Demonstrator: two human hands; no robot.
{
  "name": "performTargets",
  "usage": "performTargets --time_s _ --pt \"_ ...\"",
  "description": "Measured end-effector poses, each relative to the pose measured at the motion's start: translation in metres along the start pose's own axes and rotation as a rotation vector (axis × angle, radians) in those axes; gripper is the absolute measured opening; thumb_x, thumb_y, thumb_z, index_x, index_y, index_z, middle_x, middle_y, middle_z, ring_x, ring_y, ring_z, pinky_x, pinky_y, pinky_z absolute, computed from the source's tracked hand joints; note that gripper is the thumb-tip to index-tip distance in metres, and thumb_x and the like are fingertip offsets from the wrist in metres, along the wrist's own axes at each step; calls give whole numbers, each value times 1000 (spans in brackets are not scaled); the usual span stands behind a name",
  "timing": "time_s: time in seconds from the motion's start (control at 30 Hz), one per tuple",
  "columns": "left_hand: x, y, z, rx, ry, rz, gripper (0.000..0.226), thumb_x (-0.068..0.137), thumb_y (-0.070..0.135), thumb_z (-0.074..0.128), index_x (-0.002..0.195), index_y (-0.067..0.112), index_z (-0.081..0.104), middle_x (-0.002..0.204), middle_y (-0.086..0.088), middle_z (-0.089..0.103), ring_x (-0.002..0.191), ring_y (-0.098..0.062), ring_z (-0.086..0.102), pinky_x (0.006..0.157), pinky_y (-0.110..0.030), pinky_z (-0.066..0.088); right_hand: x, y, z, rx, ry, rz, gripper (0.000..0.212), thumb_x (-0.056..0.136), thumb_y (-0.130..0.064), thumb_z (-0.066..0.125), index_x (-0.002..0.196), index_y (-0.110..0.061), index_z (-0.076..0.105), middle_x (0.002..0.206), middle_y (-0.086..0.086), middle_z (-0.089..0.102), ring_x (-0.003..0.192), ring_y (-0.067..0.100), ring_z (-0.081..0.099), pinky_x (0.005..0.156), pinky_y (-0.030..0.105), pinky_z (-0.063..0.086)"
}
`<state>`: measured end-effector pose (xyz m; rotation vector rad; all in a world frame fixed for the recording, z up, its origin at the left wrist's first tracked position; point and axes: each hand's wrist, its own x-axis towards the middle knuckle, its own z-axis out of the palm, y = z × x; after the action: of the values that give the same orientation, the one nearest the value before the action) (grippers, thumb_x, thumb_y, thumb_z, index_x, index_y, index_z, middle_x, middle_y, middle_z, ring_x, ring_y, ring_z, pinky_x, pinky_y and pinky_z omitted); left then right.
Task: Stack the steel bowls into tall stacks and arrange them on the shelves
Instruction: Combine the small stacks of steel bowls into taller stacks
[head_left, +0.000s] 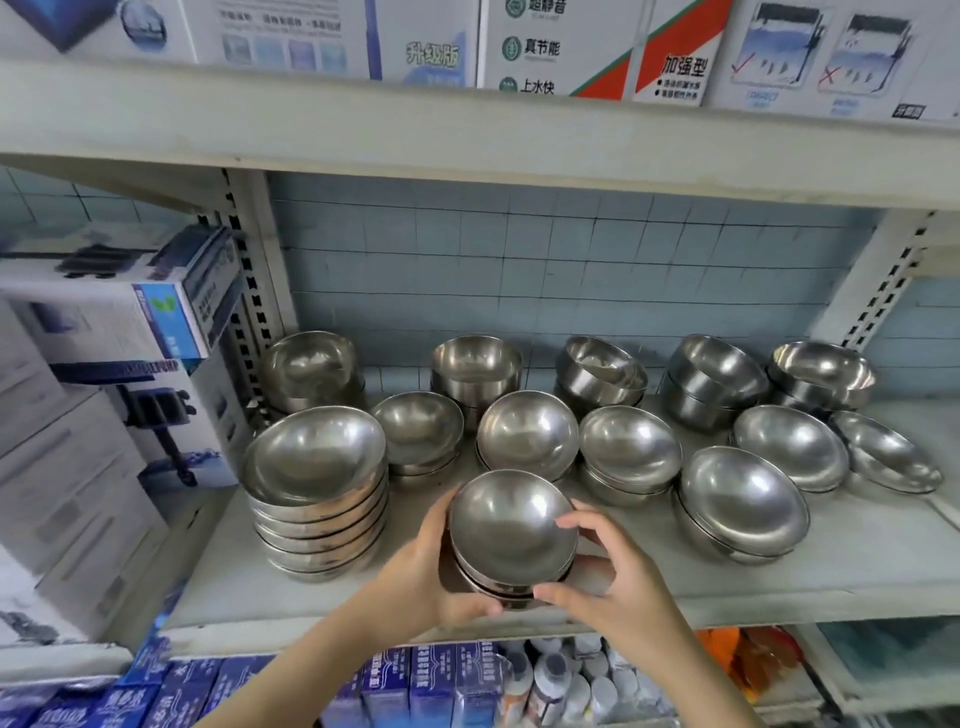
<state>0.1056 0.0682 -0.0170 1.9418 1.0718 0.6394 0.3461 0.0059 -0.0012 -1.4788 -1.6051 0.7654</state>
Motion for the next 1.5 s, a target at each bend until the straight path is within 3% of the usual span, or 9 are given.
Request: performTargets --time_s 0.23,0.33,0.6,0.93,1.0,1.13,1.33,1.43,1.5 --pt "-4 -8 -13 -51 11 17 122 64 47 86 149 34 1 138 21 35 126 15 35 96 5 23 -10 -21 15 13 26 77 68 69 -39 86 122 -59 47 131 -33 48 106 -9 59 95 19 47" --pt "-5 -13 -21 -75 -8 14 119 69 41 85 151 34 -1 138 24 35 121 27 30 96 5 22 -8 -27 26 46 20 82 73 75 -35 83 133 -53 42 131 -34 45 111 -18 53 88 9 46" --pt "-8 -15 -22 -130 -66 1 124 75 45 78 150 31 -20 155 13 16 143 1 17 116 -18 15 -11 -27 38 63 22 112 61 85 -29 74 135 -42 43 128 -40 40 111 -36 36 85 -5 34" --pt "-7 -20 -22 -159 -84 -3 126 75 44 78 147 31 -25 154 18 9 142 3 10 111 -11 10 6 -36 19 -67 45 76 73 75 -64 64 141 -52 36 144 -23 43 130 -1 46 99 22 43" --pt "-7 -18 -23 -151 -88 -8 125 76 44 78 147 30 -24 153 18 7 143 2 8 110 -11 9 20 -42 5 -116 116 60 61 82 -61 54 141 -51 40 140 -19 43 120 7 53 92 18 43" --pt "-7 -14 -25 -180 -100 -22 123 77 39 79 150 29 -19 154 17 11 141 3 13 105 0 12 60 -27 -15 -486 9 -79 48 98 -39 52 145 -31 45 146 -12 44 142 12 36 114 25 26" --pt "-8 -10 -27 -193 -103 -33 117 77 35 80 150 31 -11 149 15 22 132 13 27 97 6 19 83 -11 -27 -711 -123 -159 40 94 -24 64 134 -23 61 132 -4 61 131 17 43 110 28 31" --pt "-9 -9 -26 -205 -104 -39 114 76 34 81 149 33 -8 143 18 31 124 27 27 97 5 22 92 -8 -26 -685 -28 -262 21 86 -17 73 107 -19 76 104 -4 72 108 21 55 93 28 38" --pt "-9 -10 -26 -212 -101 -40 117 74 39 82 150 33 -8 148 17 26 134 15 25 103 1 21 96 -9 -24 -597 59 -280 11 83 -13 76 94 -17 77 91 -3 72 95 19 57 86 29 40"
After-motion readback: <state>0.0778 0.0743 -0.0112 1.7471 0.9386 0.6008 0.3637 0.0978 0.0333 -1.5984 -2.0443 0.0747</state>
